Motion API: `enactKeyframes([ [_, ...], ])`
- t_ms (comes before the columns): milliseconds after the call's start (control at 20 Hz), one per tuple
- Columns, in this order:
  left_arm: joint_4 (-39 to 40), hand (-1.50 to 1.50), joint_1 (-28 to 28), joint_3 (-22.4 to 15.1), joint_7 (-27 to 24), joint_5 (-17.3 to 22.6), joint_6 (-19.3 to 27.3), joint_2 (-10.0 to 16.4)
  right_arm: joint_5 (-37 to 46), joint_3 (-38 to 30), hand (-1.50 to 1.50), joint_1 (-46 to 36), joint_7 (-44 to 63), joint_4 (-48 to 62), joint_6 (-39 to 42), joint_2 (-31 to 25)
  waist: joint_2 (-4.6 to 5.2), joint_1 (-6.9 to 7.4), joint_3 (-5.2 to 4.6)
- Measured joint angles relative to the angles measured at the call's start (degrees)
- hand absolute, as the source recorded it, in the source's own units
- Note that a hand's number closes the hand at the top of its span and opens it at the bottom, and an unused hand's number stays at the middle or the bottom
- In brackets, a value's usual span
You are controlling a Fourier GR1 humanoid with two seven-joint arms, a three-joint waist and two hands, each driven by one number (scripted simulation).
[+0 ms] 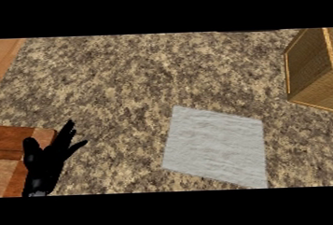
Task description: Pick the croissant from the placemat and place it in the basket
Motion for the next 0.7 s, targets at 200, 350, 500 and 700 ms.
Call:
enactKeyframes([
  [200,0.9,0.0,-0.3,0.8,-0.7,0.5,-0.9,0.2,0.0,0.4,-1.5,0.3,-3.7,2.4,0.1,-2.3,-0.05,-0.12,-0.03],
  [350,2.0,0.0,-0.7,1.2,-1.5,0.4,-1.2,0.2,-0.7,-0.2,-1.5,0.1,-6.2,4.2,-0.8,-3.6,-0.12,-0.13,0.0],
  [500,0.7,0.0,0.0,0.8,-0.3,-0.5,-0.2,-0.2,-2.5,-1.5,-1.5,0.6,-7.1,3.6,-1.6,-4.0,-0.26,-0.32,0.03],
  [700,1.0,0.0,-0.1,1.1,-0.6,-0.9,-0.2,-0.1,-5.7,-4.6,-1.5,0.8,-7.2,3.6,-1.7,-6.0,-0.36,-0.59,0.02],
])
